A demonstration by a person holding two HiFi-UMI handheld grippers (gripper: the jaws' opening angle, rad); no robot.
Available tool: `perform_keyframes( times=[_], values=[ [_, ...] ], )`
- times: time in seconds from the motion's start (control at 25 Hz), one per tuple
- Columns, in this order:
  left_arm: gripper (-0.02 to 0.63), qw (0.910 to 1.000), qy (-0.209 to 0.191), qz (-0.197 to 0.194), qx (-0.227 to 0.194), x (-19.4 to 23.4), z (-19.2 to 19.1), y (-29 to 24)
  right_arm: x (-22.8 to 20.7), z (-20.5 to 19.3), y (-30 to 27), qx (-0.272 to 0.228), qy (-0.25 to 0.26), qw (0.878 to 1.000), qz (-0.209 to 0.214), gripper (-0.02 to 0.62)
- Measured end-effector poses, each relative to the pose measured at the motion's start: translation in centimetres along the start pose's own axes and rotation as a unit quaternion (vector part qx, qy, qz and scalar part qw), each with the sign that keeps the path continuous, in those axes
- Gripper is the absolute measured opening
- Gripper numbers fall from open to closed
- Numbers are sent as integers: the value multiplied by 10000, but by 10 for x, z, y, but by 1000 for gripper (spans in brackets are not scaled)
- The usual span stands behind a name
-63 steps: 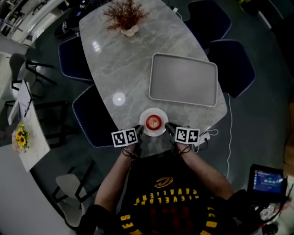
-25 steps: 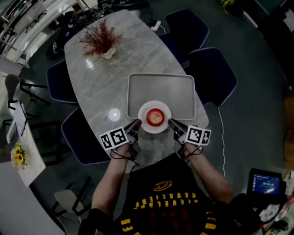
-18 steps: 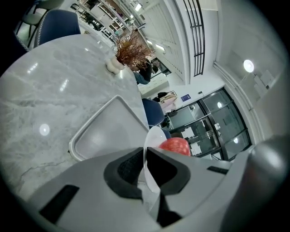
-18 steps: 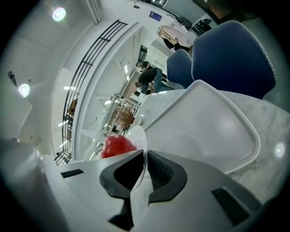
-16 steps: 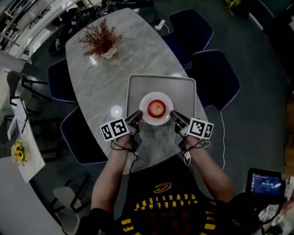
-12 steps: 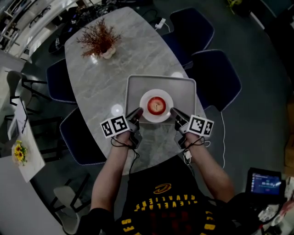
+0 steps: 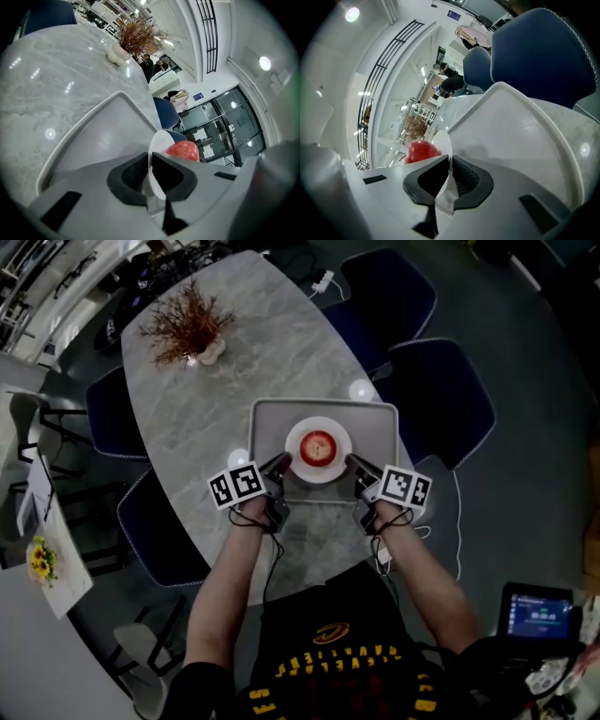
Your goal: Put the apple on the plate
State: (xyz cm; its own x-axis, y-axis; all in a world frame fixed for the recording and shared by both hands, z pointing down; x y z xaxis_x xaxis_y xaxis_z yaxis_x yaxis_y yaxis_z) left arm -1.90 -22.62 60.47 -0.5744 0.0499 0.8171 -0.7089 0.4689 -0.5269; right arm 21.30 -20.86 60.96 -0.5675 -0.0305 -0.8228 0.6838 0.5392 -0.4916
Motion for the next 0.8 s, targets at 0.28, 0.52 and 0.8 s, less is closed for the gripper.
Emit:
perform_keyframes(
  times=[0.28,0.52,0.8],
  values=[
    [29,9995,-42,146,286,11,10,-26,-20,9,-12,166,-108,9995,-232,35],
    [29,9987,-48,306,404,21,13,-39,-30,12,-21,436,42,9982,-422,35],
    [29,9978,-62,427,509,27,10,-44,-34,13,-26,660,177,9955,-650,37]
  ],
)
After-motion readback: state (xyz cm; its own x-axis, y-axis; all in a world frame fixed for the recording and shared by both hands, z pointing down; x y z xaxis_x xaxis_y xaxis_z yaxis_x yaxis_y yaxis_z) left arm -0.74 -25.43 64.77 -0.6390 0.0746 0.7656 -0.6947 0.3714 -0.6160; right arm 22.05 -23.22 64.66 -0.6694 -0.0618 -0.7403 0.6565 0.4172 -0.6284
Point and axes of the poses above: the fingertips, and each gripper's own axes: y backward along the fingers, x to its left, z out of its top, the point moved 6 cm from there along y, backward along the fingers, and after that the axes turned 5 degrees about x, right-handed, at the moved point
